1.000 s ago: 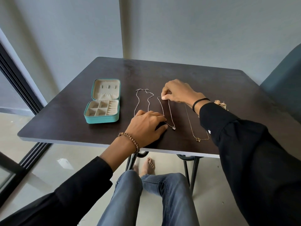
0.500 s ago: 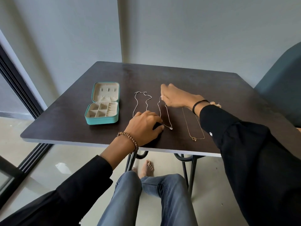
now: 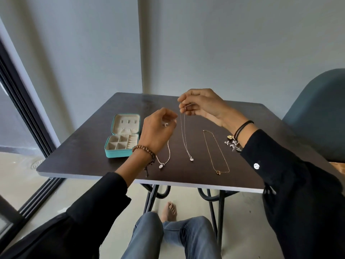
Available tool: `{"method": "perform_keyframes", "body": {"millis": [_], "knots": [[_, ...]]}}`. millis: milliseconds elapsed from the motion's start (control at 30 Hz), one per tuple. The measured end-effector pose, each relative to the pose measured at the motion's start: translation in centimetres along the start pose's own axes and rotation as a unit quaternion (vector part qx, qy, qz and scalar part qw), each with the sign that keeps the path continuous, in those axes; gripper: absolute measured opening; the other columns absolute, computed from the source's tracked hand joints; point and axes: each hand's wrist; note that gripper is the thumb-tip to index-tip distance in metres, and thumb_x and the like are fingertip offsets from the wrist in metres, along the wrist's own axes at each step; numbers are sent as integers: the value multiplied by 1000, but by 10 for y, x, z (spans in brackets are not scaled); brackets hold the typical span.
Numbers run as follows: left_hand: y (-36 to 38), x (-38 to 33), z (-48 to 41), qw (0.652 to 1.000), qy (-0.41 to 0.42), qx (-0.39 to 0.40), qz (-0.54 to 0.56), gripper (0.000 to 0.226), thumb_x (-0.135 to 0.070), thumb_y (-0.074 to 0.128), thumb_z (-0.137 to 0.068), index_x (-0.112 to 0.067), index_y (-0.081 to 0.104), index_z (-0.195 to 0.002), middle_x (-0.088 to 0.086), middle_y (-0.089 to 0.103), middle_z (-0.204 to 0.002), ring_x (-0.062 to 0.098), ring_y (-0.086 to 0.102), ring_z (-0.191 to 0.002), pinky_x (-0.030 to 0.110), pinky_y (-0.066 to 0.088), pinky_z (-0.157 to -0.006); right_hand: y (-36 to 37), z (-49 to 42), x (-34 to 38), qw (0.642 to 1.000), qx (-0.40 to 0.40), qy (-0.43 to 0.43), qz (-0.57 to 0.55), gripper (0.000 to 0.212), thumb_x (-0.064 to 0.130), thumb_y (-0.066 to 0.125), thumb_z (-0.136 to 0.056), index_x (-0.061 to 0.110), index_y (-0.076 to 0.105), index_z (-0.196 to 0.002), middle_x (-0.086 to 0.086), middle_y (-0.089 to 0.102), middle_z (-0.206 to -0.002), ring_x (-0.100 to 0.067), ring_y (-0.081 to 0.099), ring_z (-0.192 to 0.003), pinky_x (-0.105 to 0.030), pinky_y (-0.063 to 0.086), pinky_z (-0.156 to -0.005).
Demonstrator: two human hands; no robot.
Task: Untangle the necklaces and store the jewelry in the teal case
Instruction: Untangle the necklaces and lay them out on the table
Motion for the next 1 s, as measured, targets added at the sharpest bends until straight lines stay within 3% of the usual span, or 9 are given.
{"method": "perform_keyframes", "body": {"millis": [167,300,433,567,667,800,867,933,1000], "knots": [[-5,-17,-10,996,-39,5,85,18,-9,60,-86,-20,70,-97,-9,74,-97,2,67,-91,3,45,-67,3,9,25,999,1,-14,-50,21,-2,57,-96,-11,70,-109,-20,73,-96,-30,76,-93,-33,60,-87],[-7,-21,-16,987,-69,25,141,17,-13,64,-84,-22,70,-97,-9,75,-96,5,69,-92,16,54,-73,2,15,34,998,18,-56,22,32,-13,61,-89,-4,70,-119,-18,76,-108,-28,75,-104,-35,60,-92],[-9,-20,-22,984,-85,33,153,3,-27,71,-86,-26,74,-85,-11,73,-85,2,62,-76,21,45,-75,3,17,41,992,-12,-102,67,39,-16,67,-84,-1,71,-120,-16,77,-109,-22,75,-104,-34,60,-92],[-11,-22,-23,979,-89,28,181,20,-40,69,-89,-20,75,-89,-11,71,-81,1,61,-77,21,43,-77,2,16,45,984,-58,-134,99,32,-7,78,-82,-1,74,-113,-14,79,-99,-18,77,-97,-23,60,-85],[-13,-24,-23,972,-94,12,213,21,-38,64,-94,-20,74,-93,-10,70,-87,0,61,-82,19,42,-74,-1,14,44,979,-82,-141,123,23,3,81,-84,0,76,-106,-15,79,-89,-22,78,-88,-24,60,-81],[-17,-27,-23,955,-99,21,279,19,-31,59,-99,-16,69,-93,0,75,-97,13,70,-97,24,47,-80,-6,15,44,952,-83,-147,257,13,21,81,-88,11,79,-95,-5,77,-80,-11,74,-76,-20,58,-75],[-15,-24,-21,949,-107,26,296,17,-29,59,-99,-16,67,-91,-6,75,-84,14,72,-94,29,48,-86,-6,15,42,923,-79,-151,345,13,27,77,-91,15,77,-95,5,74,-85,0,66,-74,-12,49,-71],[-11,-18,-19,946,-121,31,301,18,-30,62,-97,-16,68,-88,-9,71,-72,15,71,-90,32,48,-87,-7,12,38,903,-78,-151,394,16,33,71,-96,17,71,-97,8,67,-98,1,61,-86,-7,43,-72],[-6,-12,-16,938,-141,44,314,23,-31,65,-95,-17,67,-78,-9,67,-67,17,71,-88,31,47,-87,-8,10,35,912,-69,-126,383,19,37,63,-100,18,65,-100,7,62,-107,0,59,-97,-10,44,-82]]}}
Point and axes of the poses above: each hand's wrist, its own z-axis away from the middle knuckle, its own y-axis out of the palm, x = y × z
